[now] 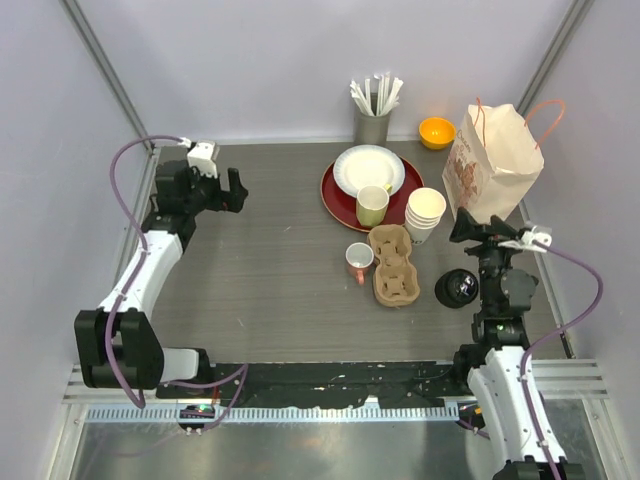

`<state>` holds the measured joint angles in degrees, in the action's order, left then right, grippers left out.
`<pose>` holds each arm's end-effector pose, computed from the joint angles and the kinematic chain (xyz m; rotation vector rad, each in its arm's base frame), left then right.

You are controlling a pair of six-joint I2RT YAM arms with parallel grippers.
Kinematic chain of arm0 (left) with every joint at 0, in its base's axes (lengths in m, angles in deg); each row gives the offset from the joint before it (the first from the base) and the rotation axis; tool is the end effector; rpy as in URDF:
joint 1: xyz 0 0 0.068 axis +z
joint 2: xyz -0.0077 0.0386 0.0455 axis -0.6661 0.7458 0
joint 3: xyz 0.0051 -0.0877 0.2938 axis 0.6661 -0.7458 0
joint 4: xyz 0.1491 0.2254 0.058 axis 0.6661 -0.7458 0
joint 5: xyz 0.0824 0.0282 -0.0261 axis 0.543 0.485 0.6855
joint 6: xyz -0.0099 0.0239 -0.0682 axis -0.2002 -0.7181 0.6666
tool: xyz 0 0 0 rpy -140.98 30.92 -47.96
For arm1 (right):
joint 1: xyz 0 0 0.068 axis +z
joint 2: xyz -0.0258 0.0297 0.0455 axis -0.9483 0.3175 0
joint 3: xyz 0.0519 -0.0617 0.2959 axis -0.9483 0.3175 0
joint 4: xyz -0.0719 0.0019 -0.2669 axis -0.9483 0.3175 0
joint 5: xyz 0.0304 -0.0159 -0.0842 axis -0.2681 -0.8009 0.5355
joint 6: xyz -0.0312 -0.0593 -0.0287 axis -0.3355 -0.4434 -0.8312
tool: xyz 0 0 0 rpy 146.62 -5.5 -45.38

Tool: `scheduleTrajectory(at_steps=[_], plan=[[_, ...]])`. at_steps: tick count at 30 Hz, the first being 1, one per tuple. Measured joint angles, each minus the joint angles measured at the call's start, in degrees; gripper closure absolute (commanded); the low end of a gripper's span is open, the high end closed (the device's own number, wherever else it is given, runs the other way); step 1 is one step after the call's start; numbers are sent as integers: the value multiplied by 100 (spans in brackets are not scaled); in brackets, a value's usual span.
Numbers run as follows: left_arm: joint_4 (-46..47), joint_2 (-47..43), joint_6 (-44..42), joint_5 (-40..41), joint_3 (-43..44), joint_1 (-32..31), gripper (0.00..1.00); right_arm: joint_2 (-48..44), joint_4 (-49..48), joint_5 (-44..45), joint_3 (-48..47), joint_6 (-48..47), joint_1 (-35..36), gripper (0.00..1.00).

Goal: Pack the takeout coffee

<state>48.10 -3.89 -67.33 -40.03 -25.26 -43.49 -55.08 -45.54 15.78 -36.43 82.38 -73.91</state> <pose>0.3336 -0.0270 0.3165 0.1832 1.9092 -0.3195 0.1502 -0.0122 0.2685 0.3138 1.2799 0.1665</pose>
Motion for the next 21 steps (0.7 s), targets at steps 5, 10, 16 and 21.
scheduleTrajectory(at_steps=[5, 10, 16, 21], plan=[[-1985, -11, -378, -348, 1049, 0, 2, 568, 1768, -745, -1917, -52, 4, 32], [-3335, -11, -708, -446, 1499, 0, 3, 1937, 3423, -907, -3919, -321, 398, 35], [-4319, -22, -903, -492, 1504, 0, 4, 3482, 5396, 98, -5421, -1008, 2109, 34], [-4629, -31, -929, -485, 1506, 0, 4, 5049, 6688, 555, -6773, -1327, 2566, 50]])
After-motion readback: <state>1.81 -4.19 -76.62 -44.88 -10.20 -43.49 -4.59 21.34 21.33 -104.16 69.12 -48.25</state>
